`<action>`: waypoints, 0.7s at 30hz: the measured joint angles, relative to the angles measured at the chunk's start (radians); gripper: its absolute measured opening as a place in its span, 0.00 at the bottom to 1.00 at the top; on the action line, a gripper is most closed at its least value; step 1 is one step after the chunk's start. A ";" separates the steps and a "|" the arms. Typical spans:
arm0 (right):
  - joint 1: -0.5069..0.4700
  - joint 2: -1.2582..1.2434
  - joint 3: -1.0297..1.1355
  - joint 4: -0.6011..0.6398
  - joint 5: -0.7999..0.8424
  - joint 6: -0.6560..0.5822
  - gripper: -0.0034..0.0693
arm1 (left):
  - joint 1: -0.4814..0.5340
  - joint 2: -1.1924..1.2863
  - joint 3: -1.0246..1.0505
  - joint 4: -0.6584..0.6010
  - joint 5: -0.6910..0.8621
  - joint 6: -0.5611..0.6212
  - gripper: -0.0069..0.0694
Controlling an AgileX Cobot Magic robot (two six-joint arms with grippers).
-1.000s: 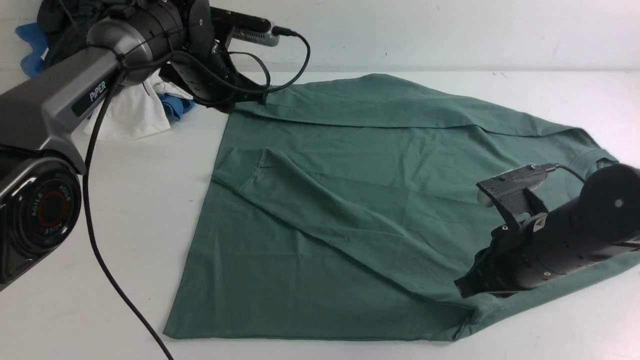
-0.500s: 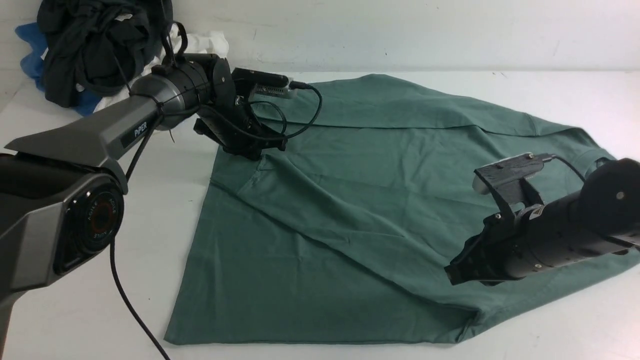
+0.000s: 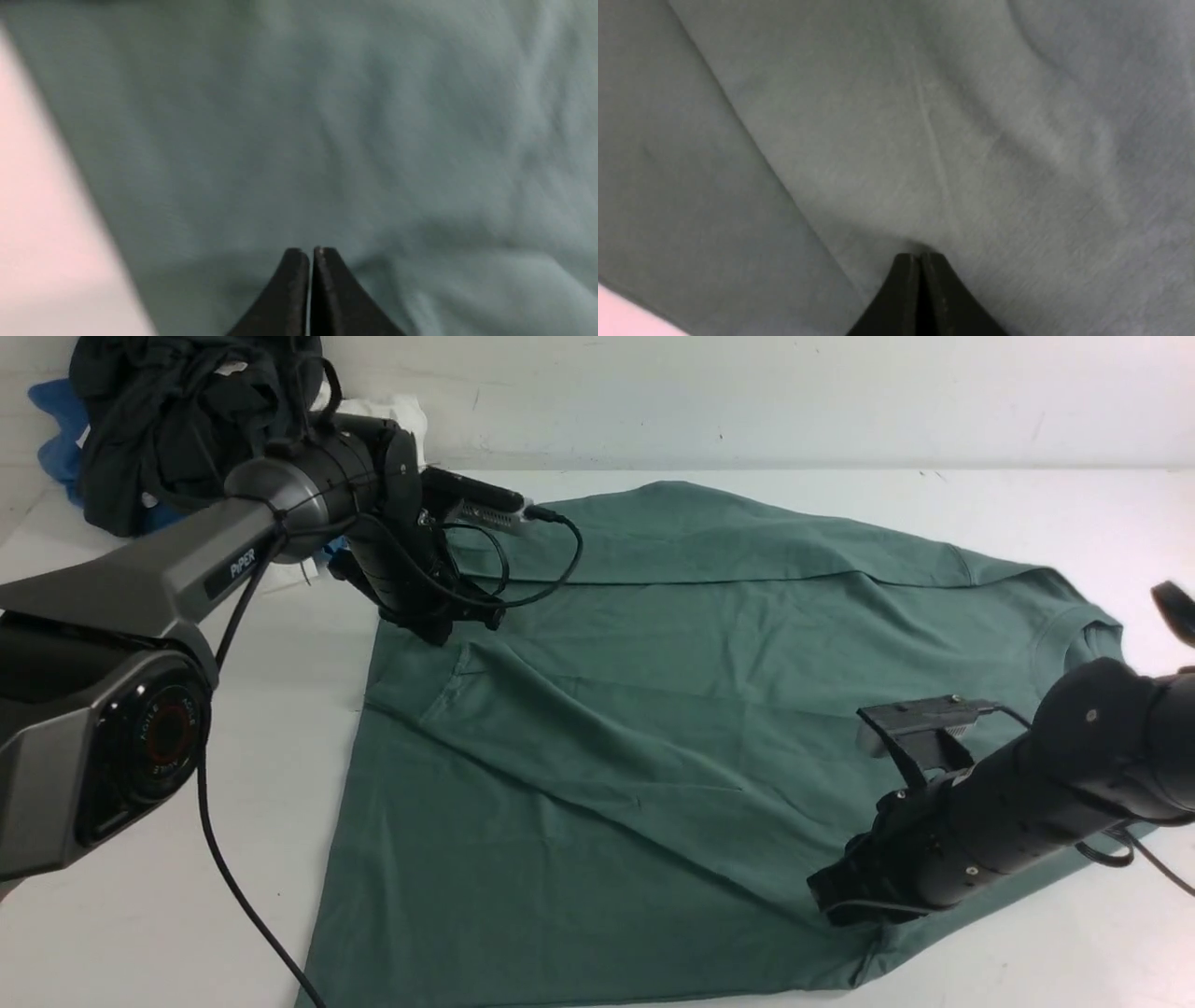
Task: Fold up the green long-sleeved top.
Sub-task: Use the left arm to clamp the cuff farthest from it
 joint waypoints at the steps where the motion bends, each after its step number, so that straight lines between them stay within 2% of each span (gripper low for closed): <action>1: 0.000 0.000 0.000 0.001 0.002 0.000 0.03 | 0.003 -0.001 -0.003 -0.004 -0.006 -0.004 0.09; 5: 0.000 0.001 -0.001 0.025 0.051 -0.001 0.03 | 0.085 -0.002 -0.056 -0.103 -0.127 -0.035 0.20; 10: 0.000 0.005 -0.001 0.046 0.109 -0.027 0.03 | 0.138 0.048 -0.088 -0.227 -0.198 -0.007 0.45; 11: 0.000 0.005 -0.001 0.046 0.109 -0.028 0.03 | 0.138 0.048 -0.089 -0.231 -0.201 -0.006 0.46; 12: 0.000 0.006 -0.001 0.048 0.130 -0.031 0.03 | 0.142 0.068 -0.089 -0.251 -0.219 0.007 0.53; 14: 0.000 0.006 -0.001 0.049 0.149 -0.033 0.03 | 0.144 0.100 -0.089 -0.265 -0.258 0.020 0.61; 17: 0.000 0.006 -0.001 0.049 0.155 -0.042 0.03 | 0.143 0.131 -0.089 -0.274 -0.334 0.026 0.65; 19: 0.000 0.006 -0.001 0.054 0.156 -0.067 0.03 | 0.137 0.164 -0.089 -0.302 -0.446 0.026 0.63; 20: 0.000 0.006 -0.001 0.054 0.156 -0.067 0.03 | 0.137 0.164 -0.089 -0.305 -0.453 0.026 0.63; 21: 0.000 0.006 -0.001 0.058 0.156 -0.081 0.03 | 0.132 0.178 -0.089 -0.326 -0.503 0.025 0.60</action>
